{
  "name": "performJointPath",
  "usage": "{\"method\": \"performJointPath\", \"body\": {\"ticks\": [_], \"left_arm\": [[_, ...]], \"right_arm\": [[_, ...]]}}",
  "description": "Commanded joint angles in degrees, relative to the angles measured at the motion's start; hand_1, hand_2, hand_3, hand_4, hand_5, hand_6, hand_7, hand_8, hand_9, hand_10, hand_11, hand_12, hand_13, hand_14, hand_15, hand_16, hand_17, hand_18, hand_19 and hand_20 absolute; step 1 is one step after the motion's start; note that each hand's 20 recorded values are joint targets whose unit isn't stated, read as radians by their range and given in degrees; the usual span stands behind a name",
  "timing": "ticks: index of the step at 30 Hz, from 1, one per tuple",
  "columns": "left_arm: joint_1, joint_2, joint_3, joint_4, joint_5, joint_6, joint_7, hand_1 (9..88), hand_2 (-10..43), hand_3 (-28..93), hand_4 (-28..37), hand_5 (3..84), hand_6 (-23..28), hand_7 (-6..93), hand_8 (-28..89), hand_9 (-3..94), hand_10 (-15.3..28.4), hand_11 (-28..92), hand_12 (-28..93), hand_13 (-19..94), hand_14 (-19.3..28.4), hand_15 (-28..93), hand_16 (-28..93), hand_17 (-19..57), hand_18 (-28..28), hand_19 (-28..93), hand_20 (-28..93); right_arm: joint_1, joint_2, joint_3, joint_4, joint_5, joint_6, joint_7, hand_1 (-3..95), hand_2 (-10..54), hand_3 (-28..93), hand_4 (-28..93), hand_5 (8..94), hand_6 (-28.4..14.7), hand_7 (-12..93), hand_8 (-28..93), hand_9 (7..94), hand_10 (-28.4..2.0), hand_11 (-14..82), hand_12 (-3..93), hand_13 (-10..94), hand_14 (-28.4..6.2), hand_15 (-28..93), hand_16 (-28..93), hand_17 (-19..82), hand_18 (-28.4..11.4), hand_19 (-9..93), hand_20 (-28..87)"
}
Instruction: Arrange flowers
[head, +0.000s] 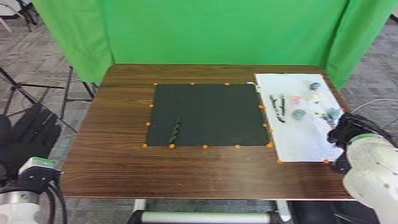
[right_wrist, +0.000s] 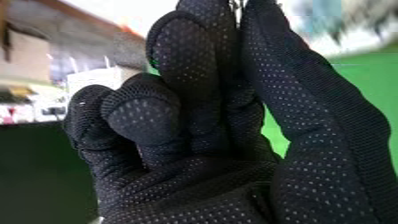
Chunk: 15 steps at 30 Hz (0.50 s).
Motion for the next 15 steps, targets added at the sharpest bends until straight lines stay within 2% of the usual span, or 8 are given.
{"method": "performJointPath", "body": {"ticks": [1,5,7,8,12,15], "left_arm": [[1.2,-0.17,-0.79,-0.11,-0.05,-0.66,0.25,20.2,11.4,71,-28.3,34.4,6.7,14.7,-10,28.7,12.5,18,7,17,10.5,23,-10,-4.3,7.2,20,6],[1.9,-0.21,-0.94,-0.31,-0.47,-0.36,0.57,20.2,11.4,71,-28.3,34.3,6.7,14.7,-10,28.7,12.4,18,7,17,10.5,23,-10,-4.3,7.1,20,6],[1.4,-0.11,-0.98,-0.04,-0.09,-0.53,0.09,20.2,11.3,71,-28.3,34.3,6.7,14.7,-10,28.7,12.4,18,7,17,10.5,23,-10,-4.3,7.1,20,6],[1.3,0.00,-0.92,-0.02,-0.24,-0.48,0.27,20.1,11.3,71,-28.3,34.3,6.7,14.7,-10,28.7,12.4,18,7,17,10.5,23,-10,-4.3,7.1,20,6],[0.8,0.01,-0.70,0.08,0.08,-0.63,-0.26,20.2,11.3,71,-28.3,34.3,6.6,14.7,-10,28.7,12.5,18,7,17,10.5,23,-10,-4.3,7.1,20,6],[0.4,0.20,-0.29,0.19,0.13,-0.47,-0.44,20.2,11.3,71,-28.3,34.2,6.6,14.8,-10,28.7,12.4,18,7,17,10.5,23,-10,-4.3,7.1,20,6]], "right_arm": [[-1.2,-1.8,0.0,-6.7,-5.6,4.5,-2.1,51.1,-5.3,70,-23,78.0,-2.8,38,25,85.0,-13.8,44.1,35.5,80,-12.2,68,38,49,-26.8,93,43],[3.8,-4.4,-4.9,-6.9,-5.7,6.9,-4.6,50.9,-5.5,70,-22,78.2,-2.8,38,25,85.3,-13.6,44.1,35.6,80,-12.1,68,38,49,-26.7,93,43],[7.5,-6.0,-8.2,-6.3,-5.6,9.1,-5.5,50.9,-5.4,70,-22,78.3,-2.8,38,25,85.3,-13.5,44.2,35.6,80,-11.9,68,38,49,-26.7,93,44],[9.7,-6.8,-10.4,-5.7,-6.1,9.8,-5.7,50.9,-5.5,70,-22,78.3,-2.8,38,25,85.3,-13.4,44.3,35.7,80,-11.9,68,38,49,-26.7,93,44],[17.7,-10.3,-17.6,-3.9,-5.1,7.8,-6.9,50.8,-5.6,70,-22,78.4,-2.7,38,25,85.4,-13.3,44.4,35.8,80,-11.8,68,38,50,-26.5,93,44],[22.3,-12.6,-23.4,-2.0,-5.1,8.6,-7.8,50.8,-5.6,70,-22,78.4,-2.8,38,25,85.3,-13.3,44.5,35.9,80,-11.7,68,38,50,-26.3,93,44]]}}
